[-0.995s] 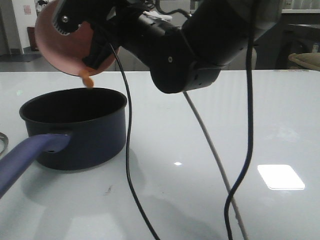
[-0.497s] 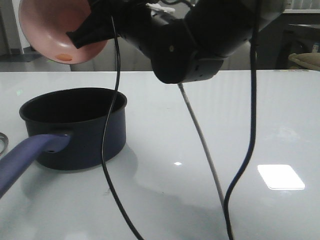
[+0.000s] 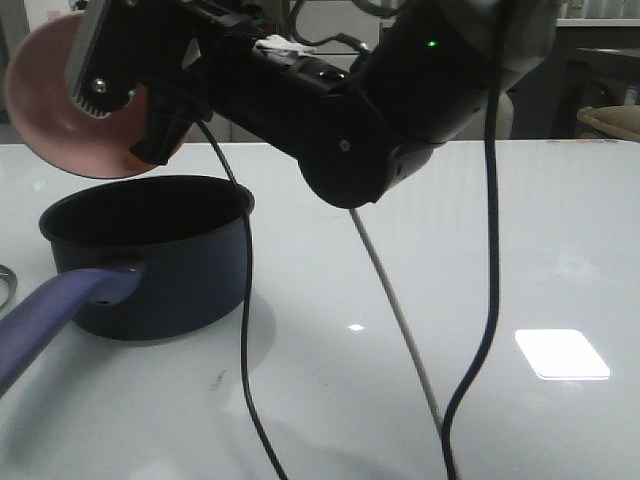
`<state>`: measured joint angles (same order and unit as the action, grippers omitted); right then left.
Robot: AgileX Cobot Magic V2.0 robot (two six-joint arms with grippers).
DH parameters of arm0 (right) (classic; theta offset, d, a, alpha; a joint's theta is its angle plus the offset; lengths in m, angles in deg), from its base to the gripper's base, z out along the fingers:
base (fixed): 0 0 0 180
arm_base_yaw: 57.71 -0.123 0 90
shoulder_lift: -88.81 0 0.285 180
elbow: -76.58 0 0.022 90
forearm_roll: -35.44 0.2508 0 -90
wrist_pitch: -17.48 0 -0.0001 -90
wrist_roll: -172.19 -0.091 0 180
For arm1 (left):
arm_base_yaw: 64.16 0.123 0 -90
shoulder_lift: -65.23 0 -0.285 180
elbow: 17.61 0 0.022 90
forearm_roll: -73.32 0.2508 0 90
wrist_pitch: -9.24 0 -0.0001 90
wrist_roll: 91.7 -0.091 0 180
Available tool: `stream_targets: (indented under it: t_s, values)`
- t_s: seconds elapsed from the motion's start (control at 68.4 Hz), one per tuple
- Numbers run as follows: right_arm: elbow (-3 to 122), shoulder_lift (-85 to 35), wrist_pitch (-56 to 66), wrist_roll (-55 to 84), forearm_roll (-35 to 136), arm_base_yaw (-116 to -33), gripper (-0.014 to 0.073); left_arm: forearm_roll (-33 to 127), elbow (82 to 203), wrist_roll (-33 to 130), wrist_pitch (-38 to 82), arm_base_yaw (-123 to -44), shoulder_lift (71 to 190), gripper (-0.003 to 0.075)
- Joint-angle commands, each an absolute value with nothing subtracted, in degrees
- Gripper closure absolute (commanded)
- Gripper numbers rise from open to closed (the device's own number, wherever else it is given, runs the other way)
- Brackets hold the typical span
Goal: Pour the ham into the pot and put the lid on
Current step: 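Tilt the pink bowl over the pot to pour the ham slices, then carry the bowl back and set it down on the table, right gripper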
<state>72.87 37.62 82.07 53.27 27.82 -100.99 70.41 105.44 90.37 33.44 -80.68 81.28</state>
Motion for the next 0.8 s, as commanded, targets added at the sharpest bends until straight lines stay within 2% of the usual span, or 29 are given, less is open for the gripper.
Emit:
stream_targets:
  t_s: [0.0, 0.219, 0.322, 0.424, 0.439, 0.483, 0.57, 0.673, 0.79]
  values:
    - [74.4, 34.0, 91.3, 54.4, 28.6, -100.7, 0.0461, 70.0, 107.1, 90.4, 29.0, -81.1, 81.9, 0.0117]
    - [74.6, 34.0, 91.3, 47.4, 32.8, -100.7, 0.0461, 70.0, 107.1, 90.4, 29.0, -81.1, 81.9, 0.0117]
    - [74.6, 33.9, 91.2, 33.2, 37.2, -100.7, 0.0461, 70.0, 107.1, 90.4, 29.0, -81.1, 81.9, 0.0117]
    - [74.6, 33.8, 89.7, 10.7, 42.1, -100.7, 0.0461, 70.0, 107.1, 90.4, 29.0, -81.1, 81.9, 0.0117]
    - [74.6, 33.8, 89.7, 10.7, 42.1, -100.7, 0.0461, 70.0, 107.1, 90.4, 29.0, -81.1, 81.9, 0.0117]
    - [74.6, 33.4, 85.7, -2.0, 43.0, -100.7, 0.0461, 70.0, 107.1, 90.4, 29.0, -81.1, 81.9, 0.0117]
    - [74.6, 31.7, 76.0, -13.7, 43.1, -100.7, 0.0461, 70.0, 107.1, 90.4, 29.0, -81.1, 81.9, 0.0117]
    - [74.6, 28.7, 64.1, -16.7, 43.1, -100.5, 0.0461, 70.0, 107.1, 90.4, 29.0, -81.1, 81.9, 0.0117]
    - [74.6, 22.5, 46.2, -12.2, 43.1, -99.1, 0.0461, 70.0, 107.1, 90.4, 29.0, -81.1, 81.9, 0.0117]
